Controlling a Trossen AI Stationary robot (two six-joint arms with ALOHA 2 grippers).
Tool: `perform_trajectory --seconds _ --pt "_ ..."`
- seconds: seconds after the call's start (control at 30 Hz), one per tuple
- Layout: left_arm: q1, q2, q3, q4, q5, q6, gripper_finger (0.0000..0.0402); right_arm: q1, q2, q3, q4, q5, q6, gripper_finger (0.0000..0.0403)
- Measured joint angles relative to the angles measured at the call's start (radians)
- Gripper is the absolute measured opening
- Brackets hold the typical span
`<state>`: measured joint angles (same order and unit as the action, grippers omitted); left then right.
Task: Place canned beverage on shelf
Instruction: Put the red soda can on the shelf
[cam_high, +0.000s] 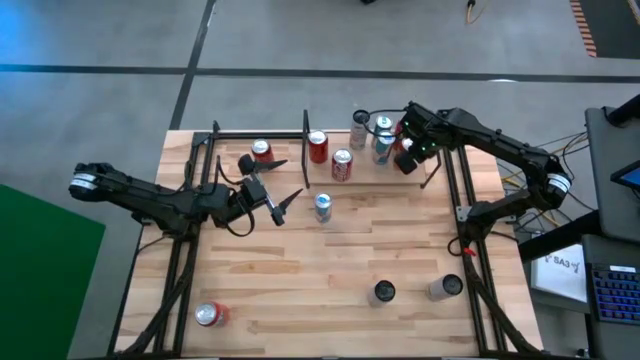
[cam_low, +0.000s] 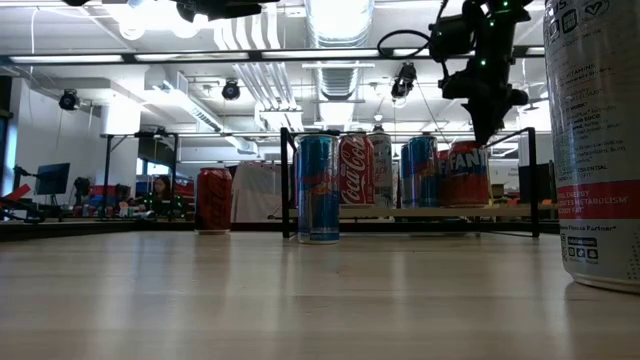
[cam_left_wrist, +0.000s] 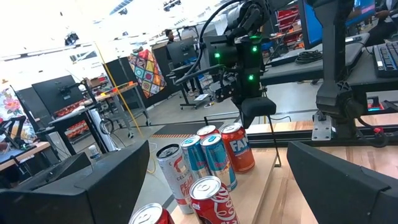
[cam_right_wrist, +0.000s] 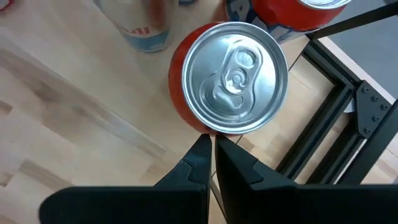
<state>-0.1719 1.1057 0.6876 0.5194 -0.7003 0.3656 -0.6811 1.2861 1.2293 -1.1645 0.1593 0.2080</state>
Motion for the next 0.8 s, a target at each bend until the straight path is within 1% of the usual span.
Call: perform_trajectory --seconds 0.17,0.27,0.7,0.8 --pt "0.0 0.0 0.0 0.0 0.0 0.0 0.0366 0.0 0.0 -0.001 0.027 0.001 -0.003 0.0012" --pt "0.0 0.0 0.0 0.0 0.0 0.0 0.0366 0.0 0.0 -0.001 0.04 0.02 -0.009 0.0012" --pt "0.0 0.0 0.0 0.0 0.0 0.0 0.0366 0.0 0.0 -0.002 0.041 0.029 -0.021 0.0012" --pt "0.0 0.0 0.0 0.0 0.0 0.0 0.0366 0.0 0.0 -0.002 0.041 0.049 -0.023 0.0012"
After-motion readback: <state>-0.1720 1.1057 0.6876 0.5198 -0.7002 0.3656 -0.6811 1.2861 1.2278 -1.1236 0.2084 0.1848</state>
